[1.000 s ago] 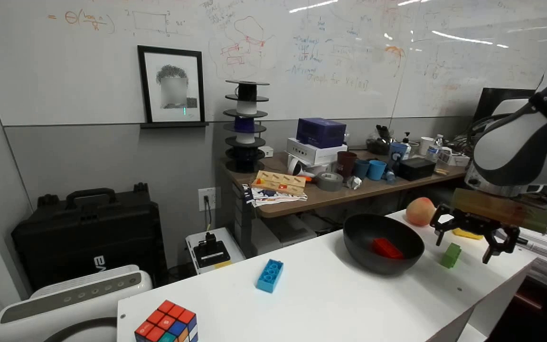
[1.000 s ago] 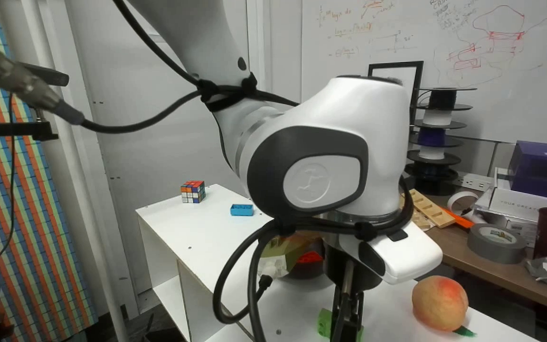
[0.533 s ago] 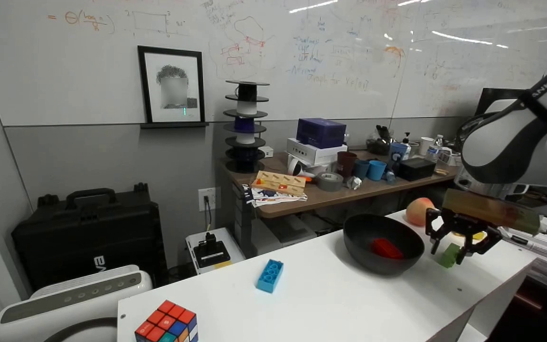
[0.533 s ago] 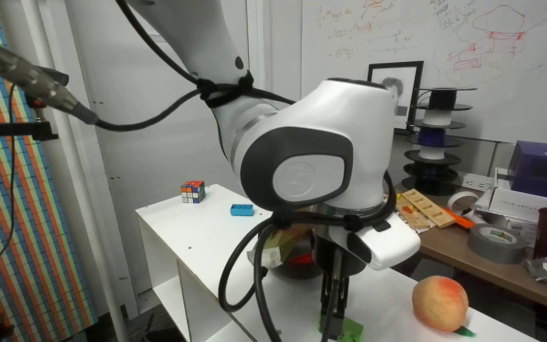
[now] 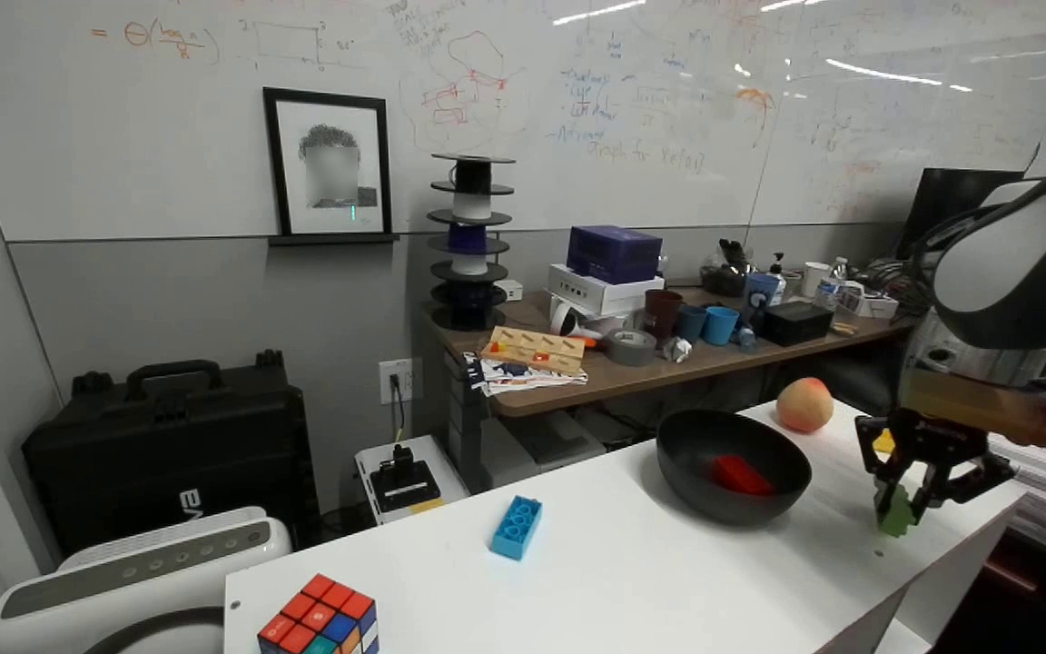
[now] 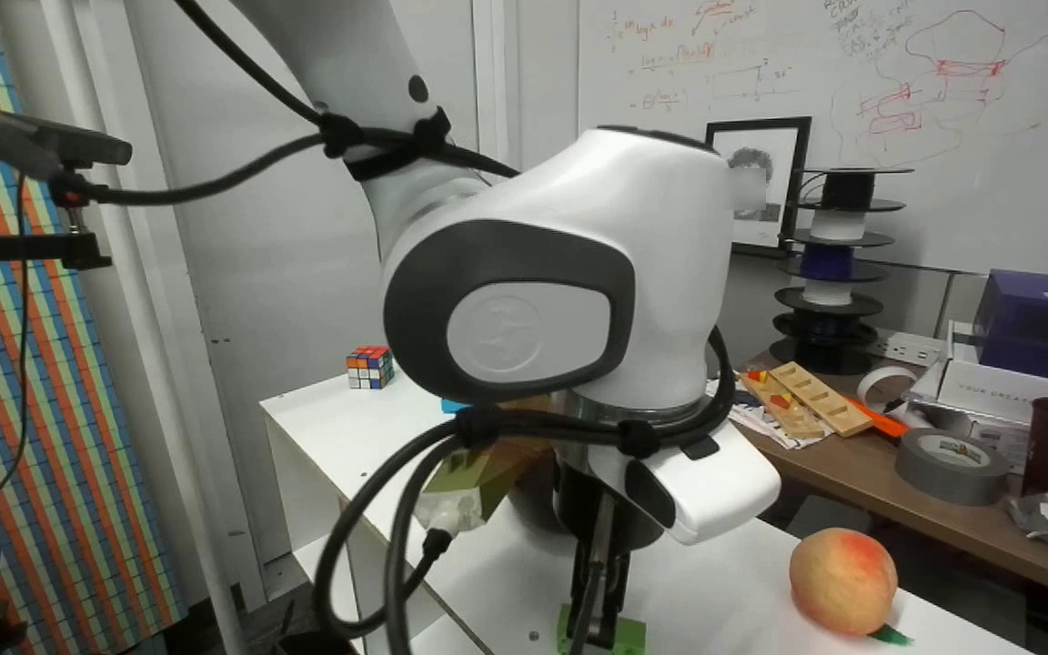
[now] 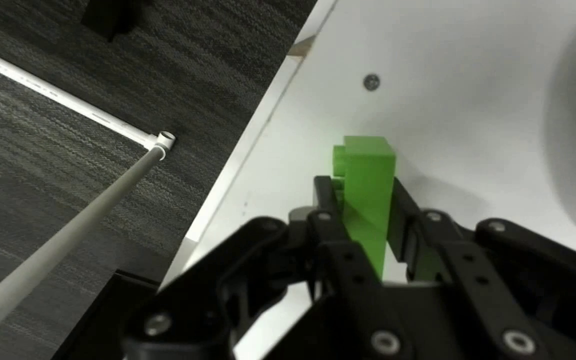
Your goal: Place the red, green, blue and yellow building blocks inside the black bowl
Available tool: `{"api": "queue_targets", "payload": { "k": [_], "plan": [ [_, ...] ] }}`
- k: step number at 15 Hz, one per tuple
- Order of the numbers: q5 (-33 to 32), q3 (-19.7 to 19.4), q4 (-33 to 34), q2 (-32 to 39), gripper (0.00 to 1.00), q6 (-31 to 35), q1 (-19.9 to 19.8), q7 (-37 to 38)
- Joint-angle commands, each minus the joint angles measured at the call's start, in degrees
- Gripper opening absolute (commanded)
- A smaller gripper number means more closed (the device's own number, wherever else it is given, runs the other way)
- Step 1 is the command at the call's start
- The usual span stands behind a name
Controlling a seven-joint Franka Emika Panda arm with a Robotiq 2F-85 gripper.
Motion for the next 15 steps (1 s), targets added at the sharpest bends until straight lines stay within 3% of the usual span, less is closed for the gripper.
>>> {"api": "queue_targets", "payload": {
  "k": [1,4,8,15],
  "plan": [
    [0.54,-2.33,-10.5,-11.91,0.07,-0.95,0.91,-1.38],
    [-1.62,-3.89,-15.39,-20.54,0.07,-1.2,2.44,-0.54],
    [-2.51,-1.8,-12.24,-24.59,0.07,1.0,3.52,0.47],
    [0.21,3.25,2.62,-13.09,0.07,-5.26,5.27,1.41]
  ]
}}
